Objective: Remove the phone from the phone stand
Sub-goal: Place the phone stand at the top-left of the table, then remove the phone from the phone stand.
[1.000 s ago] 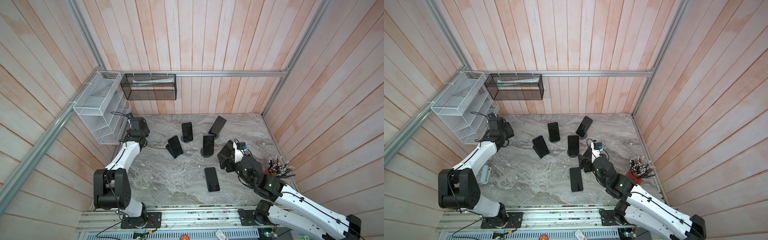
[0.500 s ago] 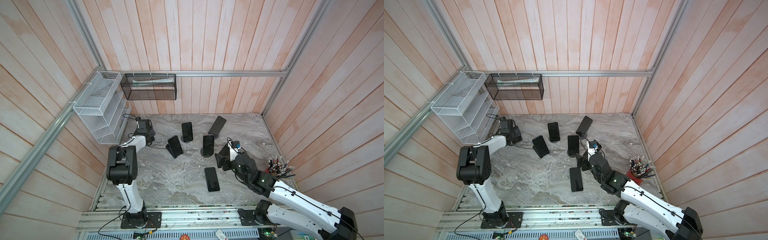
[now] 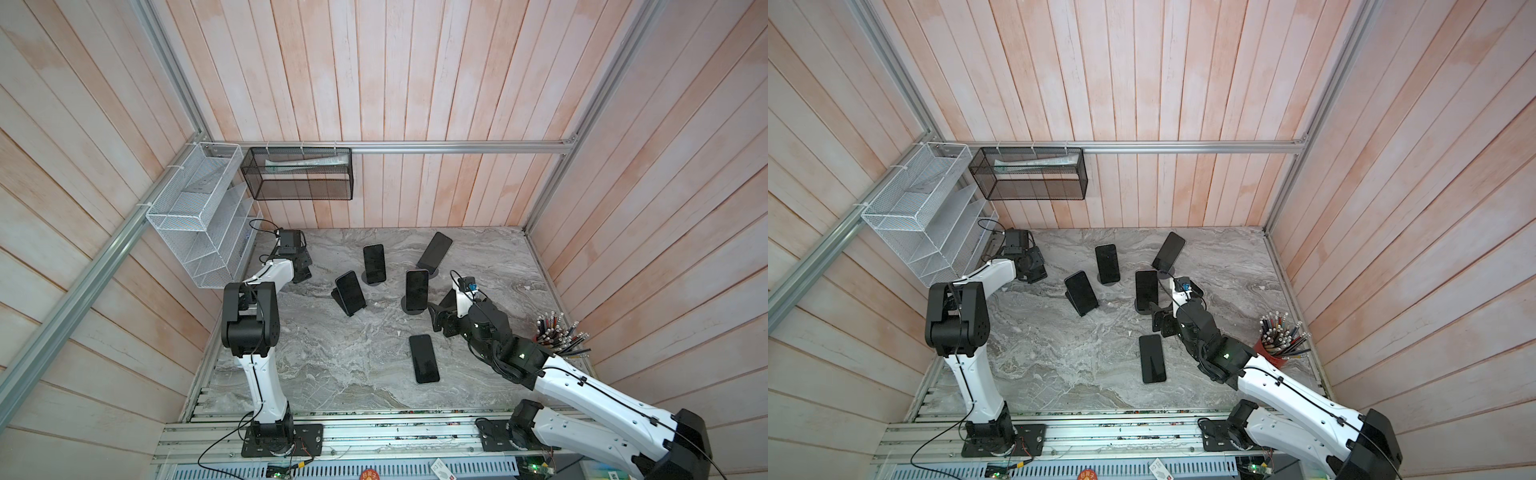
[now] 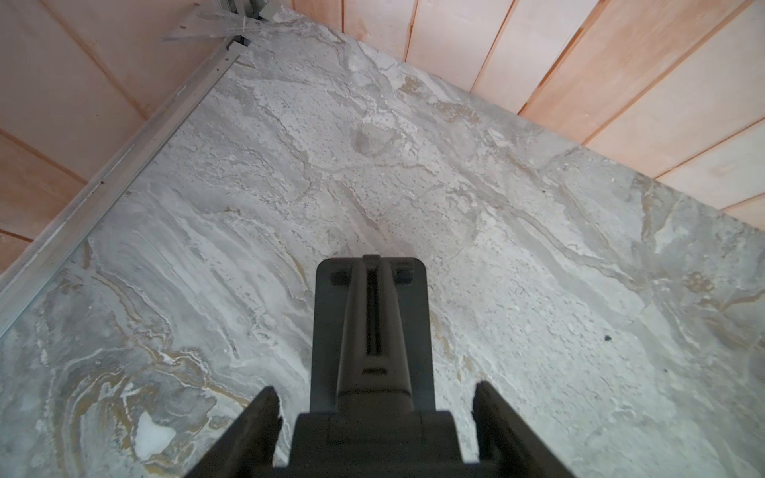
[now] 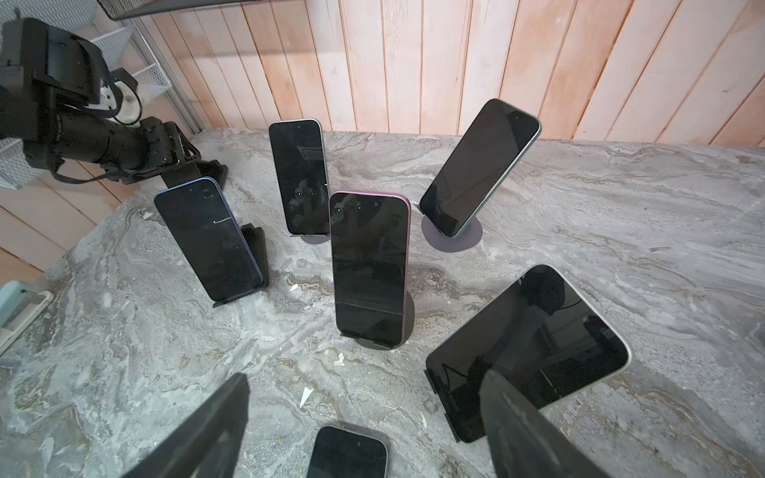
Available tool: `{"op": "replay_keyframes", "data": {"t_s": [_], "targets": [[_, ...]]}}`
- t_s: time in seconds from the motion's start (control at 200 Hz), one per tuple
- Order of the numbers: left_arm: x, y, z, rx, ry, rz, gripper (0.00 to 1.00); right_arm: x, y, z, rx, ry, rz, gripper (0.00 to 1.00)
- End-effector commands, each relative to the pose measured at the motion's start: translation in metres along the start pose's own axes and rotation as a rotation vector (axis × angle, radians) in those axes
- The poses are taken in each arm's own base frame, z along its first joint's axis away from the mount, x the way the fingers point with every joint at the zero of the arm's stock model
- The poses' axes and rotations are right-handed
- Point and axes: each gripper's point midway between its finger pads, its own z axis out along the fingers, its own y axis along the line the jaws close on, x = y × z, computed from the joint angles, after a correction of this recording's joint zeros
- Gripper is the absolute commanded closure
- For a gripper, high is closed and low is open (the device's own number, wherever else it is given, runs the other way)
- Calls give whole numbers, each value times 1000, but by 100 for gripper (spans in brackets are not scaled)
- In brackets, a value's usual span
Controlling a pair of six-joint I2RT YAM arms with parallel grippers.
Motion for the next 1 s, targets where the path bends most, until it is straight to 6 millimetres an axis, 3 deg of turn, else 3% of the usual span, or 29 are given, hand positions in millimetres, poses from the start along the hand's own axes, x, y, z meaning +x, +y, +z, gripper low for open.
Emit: {"op": "replay_keyframes", "data": {"t_s": [0.0,0.135,0.15,0.165,0.285,0.505,0.565,0.67,0.775,0.995], "targets": [[3,4,2,-18,30,2,34,-17,3,-8,-17,-30,10,12],[-13,2,-19,-7,4,1,11,-22,0,-14,-8,-39,15,11],[-16,1,-23,0,-1,2,3,-23,1,-14,-9,-37,13,10],[-19,0,-26,6,-7,3,0,-23,1,-14,-8,-37,12,10],[-44,-2,-60,31,-65,-9,0,-19,4,-7,-6,6,-45,6],[-80,3,-137,76,-186,-74,0,-22,-24,1,195,13,8,2],[-81,1,-162,128,-201,-121,0,-24,-25,-3,188,-4,18,2],[-77,-7,-209,281,-250,-205,0,-34,-6,-12,55,-52,-43,2],[-71,-22,-251,456,-312,-241,0,-48,-4,-21,35,-95,7,11],[-57,-47,-299,753,-370,-301,0,-45,-3,-9,68,-35,93,15]]}}
